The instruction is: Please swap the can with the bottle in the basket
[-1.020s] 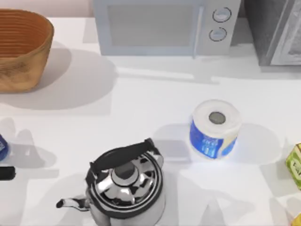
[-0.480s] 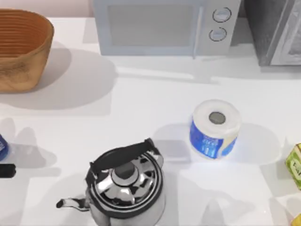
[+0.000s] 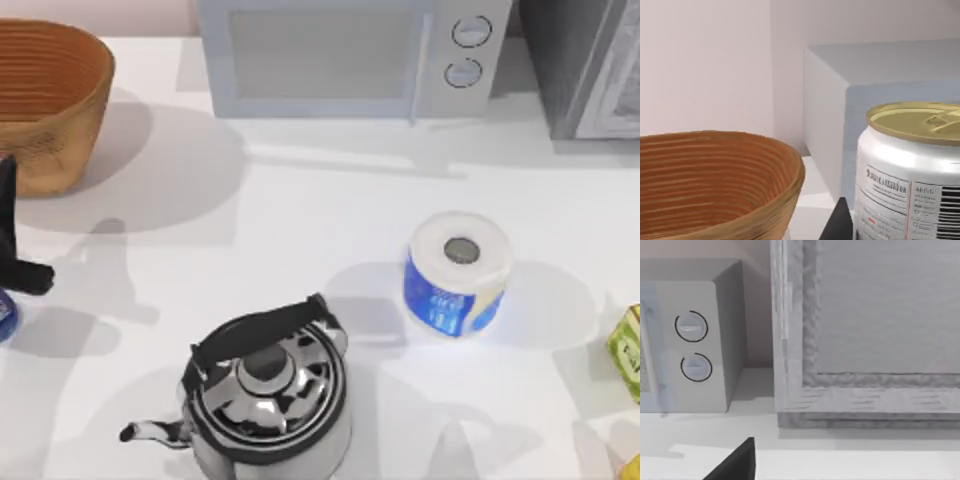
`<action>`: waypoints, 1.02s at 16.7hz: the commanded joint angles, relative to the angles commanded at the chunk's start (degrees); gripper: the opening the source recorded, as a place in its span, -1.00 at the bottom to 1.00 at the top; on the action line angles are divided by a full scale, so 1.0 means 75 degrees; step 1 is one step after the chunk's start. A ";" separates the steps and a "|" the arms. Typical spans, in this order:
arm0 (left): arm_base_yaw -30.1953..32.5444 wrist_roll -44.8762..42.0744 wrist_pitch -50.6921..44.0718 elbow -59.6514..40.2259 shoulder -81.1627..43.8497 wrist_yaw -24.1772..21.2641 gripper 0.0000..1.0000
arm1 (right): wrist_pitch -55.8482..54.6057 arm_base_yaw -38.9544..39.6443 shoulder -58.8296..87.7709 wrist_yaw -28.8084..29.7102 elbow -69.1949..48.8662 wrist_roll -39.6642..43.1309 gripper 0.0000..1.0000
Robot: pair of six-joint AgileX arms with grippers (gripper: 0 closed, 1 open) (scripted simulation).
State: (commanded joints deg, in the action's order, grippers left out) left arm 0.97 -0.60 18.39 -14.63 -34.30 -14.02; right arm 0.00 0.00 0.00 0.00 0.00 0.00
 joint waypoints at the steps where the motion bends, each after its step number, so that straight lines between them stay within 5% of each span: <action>1: 0.0051 -0.0012 0.0399 -0.0313 -0.0729 -0.0327 -1.00 | 0.0000 0.0000 0.0000 0.0000 0.0000 0.0000 1.00; 17: 0.1866 -0.0164 0.7090 -0.5521 -1.2675 -0.6692 -1.00 | 0.0000 0.0000 0.0000 0.0000 0.0000 0.0000 1.00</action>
State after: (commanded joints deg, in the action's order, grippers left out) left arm 14.96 -1.83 71.56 -56.03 -129.36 -64.21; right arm 0.00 0.00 0.00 0.00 0.00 0.00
